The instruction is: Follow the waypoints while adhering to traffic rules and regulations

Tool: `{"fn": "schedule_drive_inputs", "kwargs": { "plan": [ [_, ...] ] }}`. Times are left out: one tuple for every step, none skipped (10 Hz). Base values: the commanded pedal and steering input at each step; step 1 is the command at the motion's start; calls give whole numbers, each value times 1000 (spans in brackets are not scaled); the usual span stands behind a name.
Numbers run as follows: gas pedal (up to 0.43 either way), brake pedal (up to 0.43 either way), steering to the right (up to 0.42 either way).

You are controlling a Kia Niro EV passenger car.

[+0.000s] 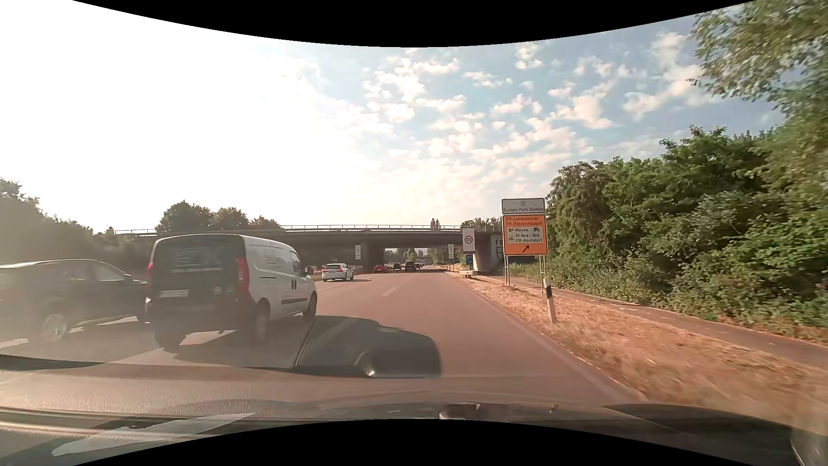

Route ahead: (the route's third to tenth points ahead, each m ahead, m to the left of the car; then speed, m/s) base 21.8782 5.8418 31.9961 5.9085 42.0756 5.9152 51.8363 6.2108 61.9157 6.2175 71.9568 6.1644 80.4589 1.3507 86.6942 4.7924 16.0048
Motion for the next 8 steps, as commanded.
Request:
{"fn": "schedule_drive_inputs", "kwargs": {
  "plan": [
    [409,0,0],
    [398,0,0],
    [398,0,0],
    [398,0,0],
    [398,0,-1],
    [398,0,-1],
    [398,0,-1],
    [390,0,-1]
  ]
}}
